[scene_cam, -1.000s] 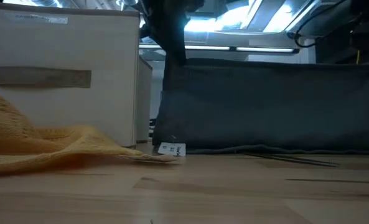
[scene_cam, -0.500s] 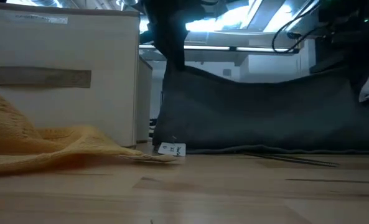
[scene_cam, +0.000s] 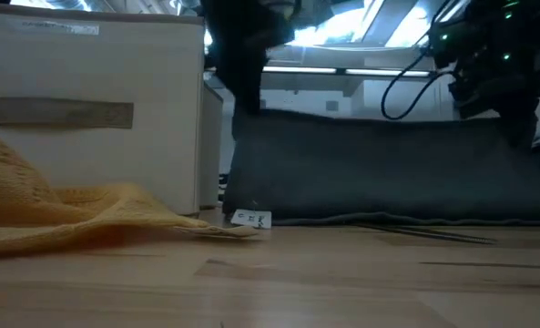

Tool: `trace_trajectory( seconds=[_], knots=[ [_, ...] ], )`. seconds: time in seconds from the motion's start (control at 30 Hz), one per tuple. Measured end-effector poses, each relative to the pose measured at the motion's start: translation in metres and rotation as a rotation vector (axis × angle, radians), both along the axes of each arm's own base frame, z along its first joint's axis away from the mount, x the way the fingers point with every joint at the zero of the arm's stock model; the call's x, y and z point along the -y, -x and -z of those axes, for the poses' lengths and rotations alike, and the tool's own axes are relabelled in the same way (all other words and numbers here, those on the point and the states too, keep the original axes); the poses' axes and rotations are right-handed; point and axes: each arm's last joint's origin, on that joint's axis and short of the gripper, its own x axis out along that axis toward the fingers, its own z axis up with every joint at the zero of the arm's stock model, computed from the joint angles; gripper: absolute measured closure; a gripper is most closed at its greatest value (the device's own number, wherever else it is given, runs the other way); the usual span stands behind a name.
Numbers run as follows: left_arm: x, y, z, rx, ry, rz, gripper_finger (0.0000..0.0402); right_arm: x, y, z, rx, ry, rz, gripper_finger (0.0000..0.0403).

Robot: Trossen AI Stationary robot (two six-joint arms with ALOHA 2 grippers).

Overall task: Fold towel
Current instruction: Fold the gray kitchen towel

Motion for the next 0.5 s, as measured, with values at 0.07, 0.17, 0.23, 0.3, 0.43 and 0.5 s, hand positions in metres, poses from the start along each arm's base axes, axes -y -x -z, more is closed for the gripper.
trace_trajectory(
  seconds=[0.07, 0.17, 0.23, 0.3, 0.43, 0.5],
  knots=[
    [-0.003, 0.003, 0.008, -0.018, 0.0, -0.035, 0.0397, 0.002, -0.002, 0.002, -0.017, -0.004, -0.016, 0.0401],
    [-0.008, 0.007, 0.017, -0.038, -0.017, -0.077, 0.0385, 0.007, -0.007, 0.005, -0.04, 0.042, -0.037, 0.0391],
    [-0.012, 0.009, 0.022, -0.05, -0.064, -0.109, 0.0373, 0.012, -0.01, 0.007, -0.067, 0.093, -0.038, 0.0381],
    [-0.015, 0.01, 0.022, -0.046, -0.097, -0.137, 0.036, 0.016, -0.014, 0.009, -0.098, 0.129, -0.047, 0.0368],
    [-0.02, 0.007, 0.021, -0.015, -0.126, -0.156, 0.0326, 0.019, -0.017, 0.015, -0.152, 0.113, -0.079, 0.0333],
    [-0.022, 0.006, 0.021, -0.007, -0.129, -0.151, 0.0307, 0.02, -0.019, 0.017, -0.168, 0.102, -0.086, 0.0312]
  ],
)
